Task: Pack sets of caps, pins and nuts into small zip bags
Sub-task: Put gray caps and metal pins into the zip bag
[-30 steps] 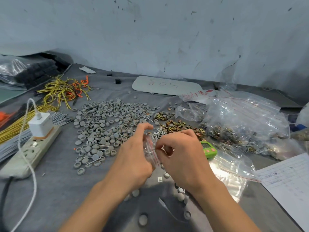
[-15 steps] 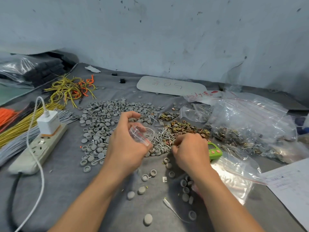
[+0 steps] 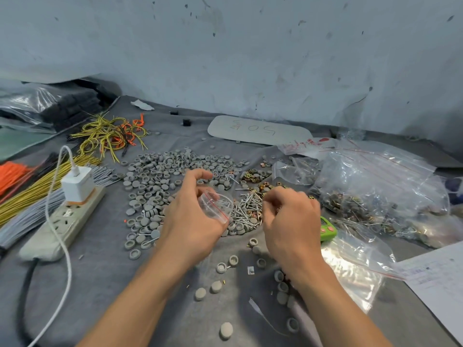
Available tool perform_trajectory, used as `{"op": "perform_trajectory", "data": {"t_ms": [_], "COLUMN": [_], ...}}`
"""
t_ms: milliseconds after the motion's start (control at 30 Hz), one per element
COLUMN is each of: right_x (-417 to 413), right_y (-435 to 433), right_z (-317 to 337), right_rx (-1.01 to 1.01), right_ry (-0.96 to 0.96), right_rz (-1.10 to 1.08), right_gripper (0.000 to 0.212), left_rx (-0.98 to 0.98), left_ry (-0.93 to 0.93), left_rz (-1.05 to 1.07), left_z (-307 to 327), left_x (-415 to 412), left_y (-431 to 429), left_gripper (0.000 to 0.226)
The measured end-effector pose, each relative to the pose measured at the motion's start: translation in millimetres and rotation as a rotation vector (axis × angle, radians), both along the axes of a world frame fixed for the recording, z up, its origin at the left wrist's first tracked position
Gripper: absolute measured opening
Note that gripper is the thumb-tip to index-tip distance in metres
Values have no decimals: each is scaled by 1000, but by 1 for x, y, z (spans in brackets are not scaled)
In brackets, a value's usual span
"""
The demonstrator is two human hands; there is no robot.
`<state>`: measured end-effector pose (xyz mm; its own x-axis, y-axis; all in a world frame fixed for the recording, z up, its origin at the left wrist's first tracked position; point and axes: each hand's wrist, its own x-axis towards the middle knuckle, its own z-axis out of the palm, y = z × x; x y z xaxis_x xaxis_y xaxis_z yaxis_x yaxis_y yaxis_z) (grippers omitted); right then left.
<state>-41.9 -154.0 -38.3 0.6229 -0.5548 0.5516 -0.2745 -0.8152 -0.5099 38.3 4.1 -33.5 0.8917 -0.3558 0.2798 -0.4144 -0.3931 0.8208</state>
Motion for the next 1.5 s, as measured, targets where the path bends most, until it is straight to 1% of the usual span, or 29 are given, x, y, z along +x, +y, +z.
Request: {"op": "perform_trajectory", "data": {"t_ms": [33,100,200,300,367,433,500,567,633,700,833,900,967,1067,1200,1300,1333,1433,1500], "right_x": [-4,-12,-18,-14,-12,-13,-16,-21,-26,-29,-34,-36,-37,-34,-26,-25,-25,-26,-28], "right_y": [4,12,19,25,25,18,4,-13,-25,-34,-43,-44,-42,-35,-30,-28,-29,-35,-37], "right_z": [4,9,9,7,5,6,8,9,10,9,9,6,1,-4,-3,-4,-5,-5,-5], "right_rx": [-70,-229,-399,-463,-413,-266,-143,-34,72,116,40,14,-2,-41,-43,31,72,187,240], "right_ry": [-78,-152,-126,-120,-165,-195,-204,-173,-67,66,410,578,685,772,799,765,731,565,475], "right_rz": [36,90,145,246,325,334,236,123,41,-3,-25,-22,5,43,25,41,52,94,99], "right_gripper": [9,10,7,16,16,5,8,12,15,17,21,20,13,14,15,15,14,21,18], "left_rx": [35,113,183,199,191,180,154,117,99,114,130,126,109,99,137,172,182,174,158], "left_ry": [-12,-35,-51,-68,-40,-14,0,35,104,150,162,188,223,260,239,220,218,219,222], "left_rz": [-1,-11,-81,-148,-162,-156,-130,-85,-34,-16,18,37,38,50,88,85,76,51,40], "left_z": [0,-1,-4,-5,-7,-8,-9,-9,-9,-11,-19,-21,-24,-27,-30,-30,-30,-28,-26], "left_x": [-2,-6,-13,-20,-21,-18,-15,-13,-13,-14,-15,-14,-12,-10,-12,-13,-14,-14,-14], "left_y": [-2,-7,-16,-21,-22,-21,-19,-18,-17,-18,-21,-22,-21,-22,-24,-26,-26,-25,-24], "left_gripper": [77,76,81,71,70,74,76,73,69,64,44,37,35,41,42,40,38,36,35]}}
